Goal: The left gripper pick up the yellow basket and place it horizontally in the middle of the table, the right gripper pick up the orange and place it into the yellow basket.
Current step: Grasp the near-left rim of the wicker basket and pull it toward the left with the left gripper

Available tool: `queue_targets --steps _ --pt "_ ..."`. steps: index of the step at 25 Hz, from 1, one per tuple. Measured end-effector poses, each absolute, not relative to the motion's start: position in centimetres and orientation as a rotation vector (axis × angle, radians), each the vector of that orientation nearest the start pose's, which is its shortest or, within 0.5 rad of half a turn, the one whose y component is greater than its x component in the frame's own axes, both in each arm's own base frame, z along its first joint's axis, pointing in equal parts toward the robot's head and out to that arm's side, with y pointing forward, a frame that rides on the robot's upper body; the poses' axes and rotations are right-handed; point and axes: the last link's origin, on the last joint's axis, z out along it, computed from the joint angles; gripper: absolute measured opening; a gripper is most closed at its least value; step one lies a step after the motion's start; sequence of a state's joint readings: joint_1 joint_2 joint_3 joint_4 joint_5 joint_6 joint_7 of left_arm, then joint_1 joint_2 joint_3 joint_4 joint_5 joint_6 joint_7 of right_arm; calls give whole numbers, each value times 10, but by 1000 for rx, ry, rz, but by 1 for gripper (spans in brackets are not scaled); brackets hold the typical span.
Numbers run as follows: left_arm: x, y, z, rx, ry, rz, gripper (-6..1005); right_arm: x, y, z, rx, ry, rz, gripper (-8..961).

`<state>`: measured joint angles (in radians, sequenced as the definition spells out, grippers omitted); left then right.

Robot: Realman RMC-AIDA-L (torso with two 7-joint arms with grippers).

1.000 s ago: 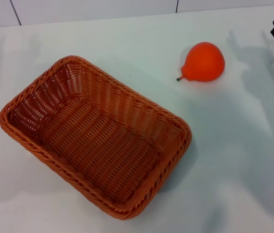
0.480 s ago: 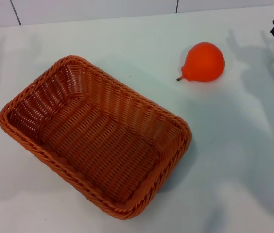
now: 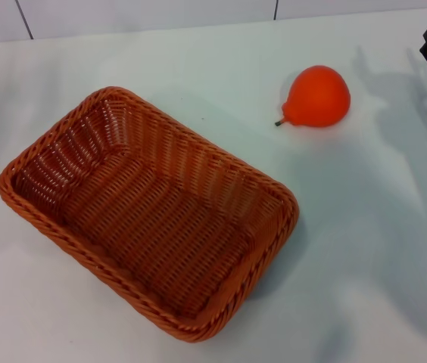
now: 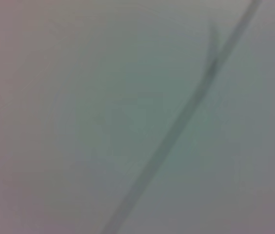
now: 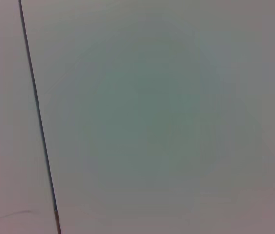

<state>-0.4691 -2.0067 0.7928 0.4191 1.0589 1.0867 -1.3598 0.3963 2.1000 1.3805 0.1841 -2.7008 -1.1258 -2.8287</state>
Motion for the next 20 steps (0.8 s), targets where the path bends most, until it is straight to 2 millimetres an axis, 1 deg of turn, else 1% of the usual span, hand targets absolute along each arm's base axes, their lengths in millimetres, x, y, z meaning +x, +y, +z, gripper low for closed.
queue_targets --steps 4,7,9,11,12,16,17,19,20 --pt "-291 389 85 -1903 -1090 -1235 874 342 333 7 -786 -1608 -1634 926" --pt "-276 391 89 -2065 -1118 -1192 874 341 333 7 -786 -1609 -1633 925" --pt "-266 391 86 -2229 -1145 -1077 873 341 333 7 -784 -1610 -1632 924" --pt "-261 392 84 -2325 -1151 -964 873 341 333 7 -784 -1610 -1632 924" --pt "-258 393 82 -2381 -1149 -875 873 341 333 7 -783 -1611 -1631 923" --pt "-252 397 74 -2512 -1126 -593 873 339 334 7 -774 -1616 -1624 922" --pt "-249 398 70 -2557 -1099 -498 873 339 334 7 -772 -1616 -1623 922" --pt "-244 398 66 -2616 -1058 -391 873 339 334 7 -771 -1616 -1623 921" --pt "-241 397 61 -2659 -1029 -307 873 339 334 7 -771 -1616 -1622 921"
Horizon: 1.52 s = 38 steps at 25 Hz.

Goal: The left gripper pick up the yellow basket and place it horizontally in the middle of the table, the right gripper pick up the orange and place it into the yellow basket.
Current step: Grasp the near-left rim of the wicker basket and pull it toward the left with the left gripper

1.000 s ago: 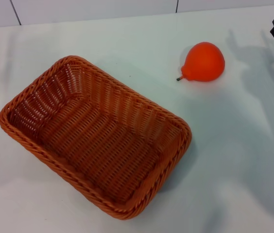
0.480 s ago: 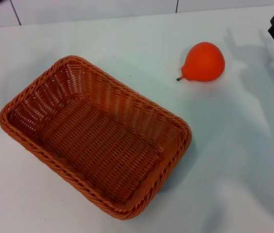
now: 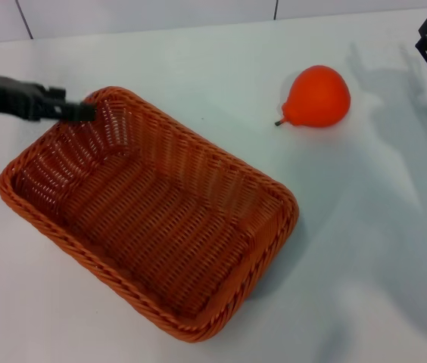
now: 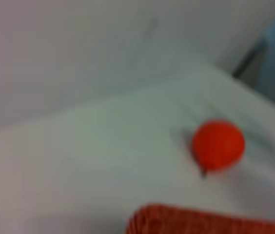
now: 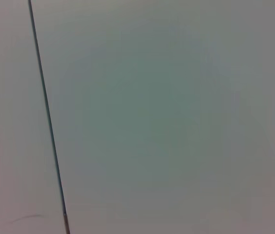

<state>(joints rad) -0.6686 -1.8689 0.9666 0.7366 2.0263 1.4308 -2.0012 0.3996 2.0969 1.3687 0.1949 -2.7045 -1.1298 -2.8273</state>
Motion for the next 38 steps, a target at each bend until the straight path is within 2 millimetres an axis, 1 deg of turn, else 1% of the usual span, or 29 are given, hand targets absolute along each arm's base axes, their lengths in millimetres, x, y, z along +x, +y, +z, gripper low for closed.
queue_targets --steps 3,8,10,11,16,18,24,32,37,38 --pt "-236 397 53 -2692 -973 -167 873 339 333 7 -773 -1617 -1622 920" --pt "-228 400 51 -2696 -873 -52 874 340 331 4 -780 -1627 -1618 918" --pt "-228 402 51 -2692 -861 -34 874 341 330 3 -782 -1631 -1617 917" --pt "-228 405 51 -2677 -837 9 874 341 330 3 -783 -1631 -1616 917" --pt "-226 407 52 -2657 -806 33 874 341 329 2 -793 -1632 -1603 915" --pt "-231 406 50 -2651 -803 90 874 341 329 2 -794 -1631 -1602 915" --pt "-237 402 44 -2654 -803 185 874 341 328 2 -793 -1627 -1602 913" --pt "-239 399 35 -2655 -792 245 873 341 328 2 -794 -1629 -1601 910" --pt "-239 398 33 -2647 -777 260 873 342 327 2 -801 -1627 -1602 908" --pt "-239 398 33 -2646 -779 259 855 343 327 2 -803 -1626 -1600 908"
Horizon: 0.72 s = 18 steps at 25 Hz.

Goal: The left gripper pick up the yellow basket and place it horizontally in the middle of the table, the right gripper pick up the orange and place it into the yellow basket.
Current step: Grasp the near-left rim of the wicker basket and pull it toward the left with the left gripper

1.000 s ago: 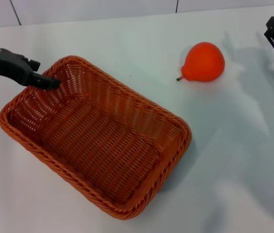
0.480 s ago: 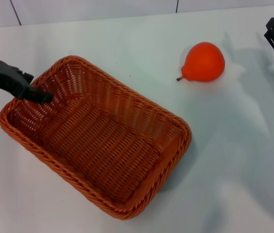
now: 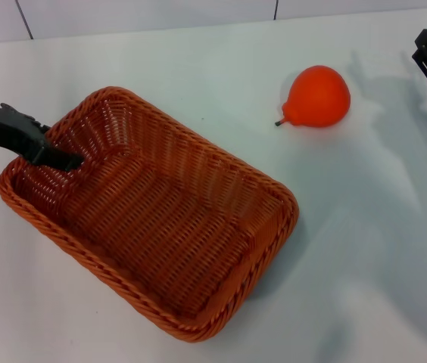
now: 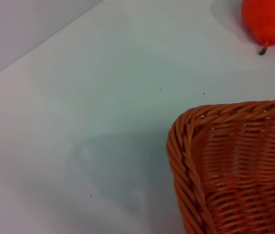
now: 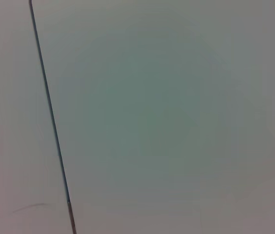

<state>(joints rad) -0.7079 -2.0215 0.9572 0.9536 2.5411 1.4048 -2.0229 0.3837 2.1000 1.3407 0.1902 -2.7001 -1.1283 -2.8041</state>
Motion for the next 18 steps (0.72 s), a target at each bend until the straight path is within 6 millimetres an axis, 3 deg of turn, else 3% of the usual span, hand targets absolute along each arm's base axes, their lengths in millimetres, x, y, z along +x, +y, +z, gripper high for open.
queue_targets --steps 5,10,13,18 --pt "-240 396 33 -2646 -782 261 764 343 327 2 -806 -1626 -1600 906" --pt "-242 395 34 -2649 -786 262 560 343 327 2 -807 -1625 -1600 904" --pt "-242 394 36 -2640 -816 244 320 343 327 2 -808 -1624 -1601 903" --pt "-240 394 38 -2620 -898 228 248 344 327 2 -810 -1625 -1603 902"
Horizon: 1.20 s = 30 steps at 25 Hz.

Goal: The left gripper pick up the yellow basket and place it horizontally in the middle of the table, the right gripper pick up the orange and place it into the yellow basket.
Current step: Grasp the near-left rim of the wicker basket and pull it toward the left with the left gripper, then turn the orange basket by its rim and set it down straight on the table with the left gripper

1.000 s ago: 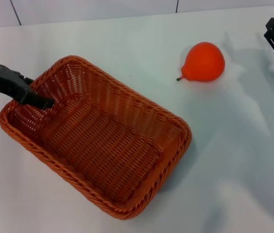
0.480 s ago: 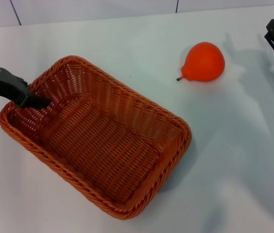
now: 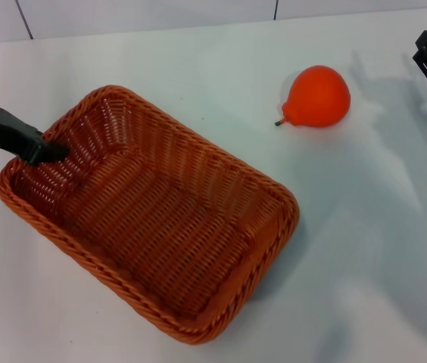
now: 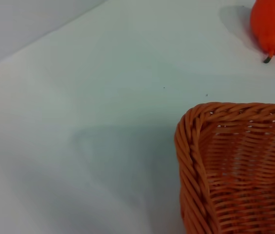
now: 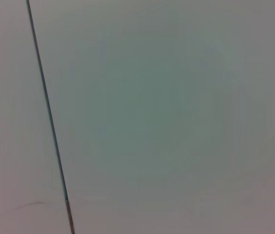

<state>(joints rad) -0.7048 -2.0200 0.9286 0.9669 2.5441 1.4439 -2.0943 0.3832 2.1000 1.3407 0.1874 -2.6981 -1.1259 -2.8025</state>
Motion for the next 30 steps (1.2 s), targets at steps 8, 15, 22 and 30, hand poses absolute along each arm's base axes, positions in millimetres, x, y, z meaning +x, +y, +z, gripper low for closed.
queue_targets --steps 8,15,22,30 --pt "-241 392 38 -2587 -1023 248 162 344 326 1 -809 -1628 -1601 899" --pt "-243 393 46 -2475 -1246 211 161 343 327 1 -808 -1628 -1600 897" --pt "-242 387 58 -2426 -1498 -3 161 341 329 1 -801 -1630 -1594 894" --pt "-243 383 56 -2384 -1592 -154 161 340 330 2 -796 -1633 -1593 892"
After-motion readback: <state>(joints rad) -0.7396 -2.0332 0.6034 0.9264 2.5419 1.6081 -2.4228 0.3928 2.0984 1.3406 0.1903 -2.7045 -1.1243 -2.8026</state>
